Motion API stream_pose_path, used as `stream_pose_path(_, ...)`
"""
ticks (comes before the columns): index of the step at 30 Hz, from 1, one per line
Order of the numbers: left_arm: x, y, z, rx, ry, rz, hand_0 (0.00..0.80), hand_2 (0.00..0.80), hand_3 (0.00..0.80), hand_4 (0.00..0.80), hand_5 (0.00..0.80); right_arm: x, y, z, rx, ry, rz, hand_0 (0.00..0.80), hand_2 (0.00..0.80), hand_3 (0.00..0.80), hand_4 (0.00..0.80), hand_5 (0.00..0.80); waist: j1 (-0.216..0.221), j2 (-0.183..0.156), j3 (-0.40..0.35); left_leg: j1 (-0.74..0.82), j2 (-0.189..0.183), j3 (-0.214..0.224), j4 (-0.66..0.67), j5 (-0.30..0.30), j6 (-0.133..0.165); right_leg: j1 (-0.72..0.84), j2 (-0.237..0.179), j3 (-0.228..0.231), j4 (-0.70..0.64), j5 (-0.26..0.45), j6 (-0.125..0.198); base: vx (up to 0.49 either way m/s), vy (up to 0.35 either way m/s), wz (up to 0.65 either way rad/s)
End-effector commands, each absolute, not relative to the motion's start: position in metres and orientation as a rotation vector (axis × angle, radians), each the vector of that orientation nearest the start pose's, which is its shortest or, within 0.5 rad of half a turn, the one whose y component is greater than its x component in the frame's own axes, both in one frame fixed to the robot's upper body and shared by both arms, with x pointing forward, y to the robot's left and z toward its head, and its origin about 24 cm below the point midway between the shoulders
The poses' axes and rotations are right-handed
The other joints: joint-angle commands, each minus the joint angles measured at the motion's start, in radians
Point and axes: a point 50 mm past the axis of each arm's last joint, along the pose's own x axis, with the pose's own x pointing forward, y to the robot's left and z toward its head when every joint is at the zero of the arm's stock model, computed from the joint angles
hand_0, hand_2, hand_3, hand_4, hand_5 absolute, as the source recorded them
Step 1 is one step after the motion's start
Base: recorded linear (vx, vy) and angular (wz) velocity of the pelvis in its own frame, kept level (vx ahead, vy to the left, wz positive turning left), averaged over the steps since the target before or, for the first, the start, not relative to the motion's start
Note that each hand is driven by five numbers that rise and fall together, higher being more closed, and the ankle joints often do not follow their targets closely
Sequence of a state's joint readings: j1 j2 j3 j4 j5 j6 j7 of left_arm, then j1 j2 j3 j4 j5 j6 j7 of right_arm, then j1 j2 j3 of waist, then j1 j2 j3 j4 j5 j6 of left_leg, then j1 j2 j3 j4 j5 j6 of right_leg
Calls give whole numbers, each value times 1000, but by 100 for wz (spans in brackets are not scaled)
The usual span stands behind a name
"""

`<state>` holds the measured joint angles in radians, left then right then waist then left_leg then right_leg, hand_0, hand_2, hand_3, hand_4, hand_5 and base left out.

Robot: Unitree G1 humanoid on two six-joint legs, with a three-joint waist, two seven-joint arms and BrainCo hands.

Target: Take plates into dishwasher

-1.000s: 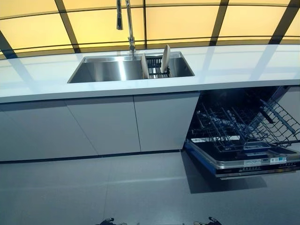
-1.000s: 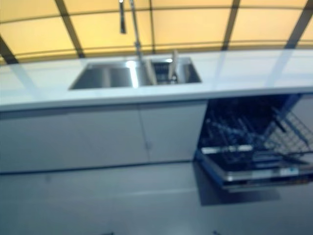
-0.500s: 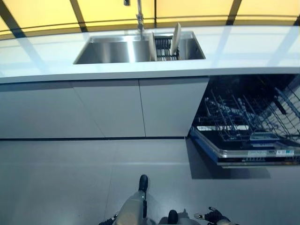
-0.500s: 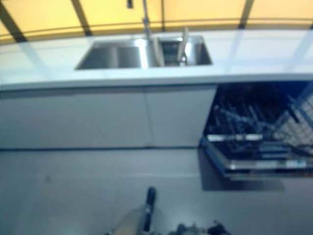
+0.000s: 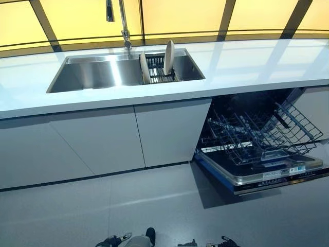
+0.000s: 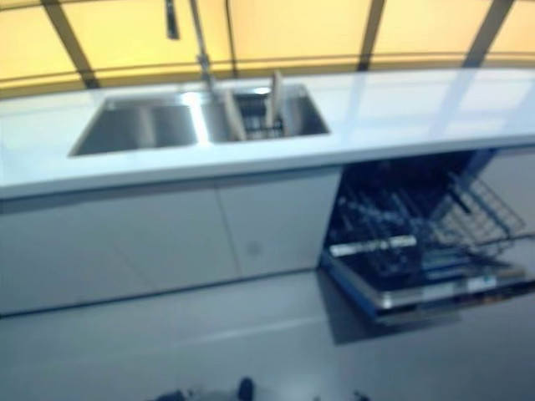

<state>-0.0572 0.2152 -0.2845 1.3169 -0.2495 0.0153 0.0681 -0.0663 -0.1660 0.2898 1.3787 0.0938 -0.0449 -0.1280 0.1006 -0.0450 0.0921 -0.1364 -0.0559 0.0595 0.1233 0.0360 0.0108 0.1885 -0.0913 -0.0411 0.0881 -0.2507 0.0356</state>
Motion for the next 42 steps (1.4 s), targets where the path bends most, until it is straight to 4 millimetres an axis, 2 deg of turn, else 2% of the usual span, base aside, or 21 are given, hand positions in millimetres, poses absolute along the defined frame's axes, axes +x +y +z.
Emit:
stream_pose_path(1, 89, 205, -170, 196, 1313, 69, 0, 0, 0, 0, 0, 91, -209, -168, -313, 1230, -87, 0, 0, 0, 0, 0, 5, 25, -9, -152, 26, 12, -2, 81, 6, 107, 1, 23, 10, 94, 21, 185, 70, 6)
stream_pose_path(4, 87, 207, -170, 188, 1326, 82, 0, 0, 0, 0, 0, 91, -215, -167, -323, 1235, -121, 0, 0, 0, 0, 0, 6, 13, -16, -171, 23, 40, 75, 35, 31, 121, -38, 20, 70, 115, 47, 201, 101, 4)
stream_pose_path(6, 88, 208, -169, 205, 1320, 79, 0, 0, 0, 0, 0, 93, -216, -166, -315, 1227, -135, 0, 0, 0, 0, 0, 14, -1, -29, -161, 0, 38, 69, 16, 55, 128, -81, 11, 158, 226, 78, 206, 117, 0)
stream_pose_path(7, 90, 210, -169, 234, 1309, 61, 0, 0, 0, 0, 0, 94, -216, -165, -318, 1217, -136, 0, 0, 0, 0, 0, 12, -4, -41, -133, -22, 20, 47, 7, 73, 92, -113, 25, 290, 371, 97, 261, 160, 1)
stream_pose_path(8, 92, 212, -168, 262, 1293, 35, 0, 0, 0, 0, 0, 95, -217, -165, -322, 1207, -148, 0, 0, 0, 0, 0, -10, 5, -43, -86, -36, -9, 20, -3, 86, -6, -97, 66, 442, 459, 103, 295, 180, -1)
stream_pose_path(9, 94, 213, -167, 285, 1279, 5, 0, 0, 0, 0, 0, 95, -220, -164, -308, 1200, -170, 0, 0, 0, 0, 0, -34, 23, -40, -48, -33, -34, 0, -9, 92, -106, -48, 110, 552, 487, 98, 299, 181, 6)
stream_pose_path(10, 99, 214, -166, 315, 1265, -27, 0, 0, 0, 0, 0, 93, -223, -163, -294, 1193, -196, 0, 0, 0, 0, 0, -68, 39, -24, 0, -35, -62, -16, -16, 95, -242, -8, 128, 656, 500, 83, 258, 161, 50)
stream_pose_path(11, 102, 213, -165, 336, 1255, -48, 0, 0, 0, 0, 0, 94, -226, -163, -288, 1186, -209, 0, 0, 0, 0, 0, -86, 59, -12, 30, -28, -81, -22, -20, 96, -352, 2, 114, 679, 504, 65, 236, 122, 80)
stream_pose_path(12, 105, 213, -164, 337, 1250, -47, 0, 0, 0, 0, 0, 95, -228, -162, -285, 1181, -210, 0, 0, 0, 0, 0, -100, 63, 1, 56, -33, -89, -27, -22, 96, -407, -10, 95, 659, 481, 54, 295, 34, 110)
stream_pose_path(13, 111, 214, -162, 317, 1233, -35, 0, 0, 0, 0, 0, 98, -231, -161, -281, 1175, -200, 0, 0, 0, 0, 0, -120, 70, 11, 94, -34, -95, -44, -28, 91, -467, -17, 53, 517, 452, 38, 350, -99, 76)
stream_pose_path(14, 115, 213, -161, 315, 1224, -45, 0, 0, 0, 0, 0, 99, -232, -160, -277, 1172, -197, 0, 0, 0, 0, 0, -132, 58, 14, 118, -51, -119, -57, -39, 87, -479, -13, 40, 359, 440, 37, 449, -210, 65)
stream_pose_path(16, 120, 210, -161, 318, 1216, -69, 0, 0, 0, 0, 0, 102, -229, -160, -332, 1146, -129, 0, 0, 0, 0, 0, -158, 35, 24, 193, -79, -179, -78, -79, 75, -471, -25, 12, -4, 487, 66, 519, -298, 58)
stream_pose_path(17, 121, 208, -161, 312, 1215, -64, 0, 0, 0, 0, 0, 109, -227, -158, -381, 1121, -75, 0, 0, 0, 0, 0, -167, 33, 23, 222, -81, -206, -80, -99, 74, -477, -10, 27, -111, 506, 82, 440, -237, 85)
stream_pose_path(19, 121, 208, -161, 303, 1214, -52, 0, 0, 0, 0, 0, 121, -224, -156, -440, 1093, -22, 0, 0, 0, 0, 0, -160, 19, 24, 232, -89, -228, -35, -150, 84, -454, 2, 44, -72, 478, 72, 265, -173, 73)
stream_pose_path(21, 109, 203, -165, 230, 1254, -5, 0, 0, 0, 0, 0, 130, -215, -155, -525, 1116, 80, 0, 0, 0, 0, 0, -138, -3, 5, 240, -86, -217, 14, -182, 75, -388, -3, 39, -41, 458, 58, 256, -178, 58)
stream_pose_path(24, 99, 199, -168, 291, 1261, -64, 0, 0, 0, 0, 0, 127, -209, -159, -536, 1185, 199, 0, 0, 0, 0, 0, -115, -15, -14, 295, -57, -198, -22, -182, 57, -316, 2, 2, -64, 436, 48, 303, -166, 69)
stream_pose_path(33, 106, 197, -167, 362, 1289, -188, 0, 0, 0, 0, 0, 142, -190, -155, -648, 1086, 406, 0, 0, 0, 0, 0, -96, -12, -21, 292, -42, -201, -120, -132, 54, -282, 4, -3, -78, 418, 61, 118, -55, 8)
stream_pose_path(34, 109, 203, -165, 368, 1284, -167, 0, 0, 0, 0, 0, 163, -172, -145, -690, 972, 628, 0, 0, 0, 0, 0, -84, -19, -5, 283, -41, -204, -124, -123, 57, -295, 0, -5, -64, 420, 73, 32, -77, 2)
stream_pose_path(37, 116, 222, -159, 436, 1273, -179, 0, 0, 0, 0, 0, 217, -149, -106, -779, 745, 810, 0, 0, 0, 0, 0, -65, -46, 10, 254, -34, -192, -111, -119, 56, -314, -4, -15, -55, 427, 84, -2, -163, 1)
stream_pose_path(39, 120, 233, -155, 462, 1266, -167, 0, 0, 0, 0, 0, 255, -138, -59, -765, 601, 888, 0, 0, 0, 0, 0, -64, -65, 22, 239, -30, -176, -103, -118, 57, -321, -4, -16, -54, 432, 89, -19, -139, 0)
stream_pose_path(42, 123, 246, -151, 470, 1259, -135, 0, 0, 0, 0, 0, 274, -125, 15, -586, 424, 1042, 0, 0, 0, 0, 0, -83, -78, 30, 234, -27, -148, -99, -118, 56, -330, -3, -11, -43, 432, 89, 15, -53, -8)
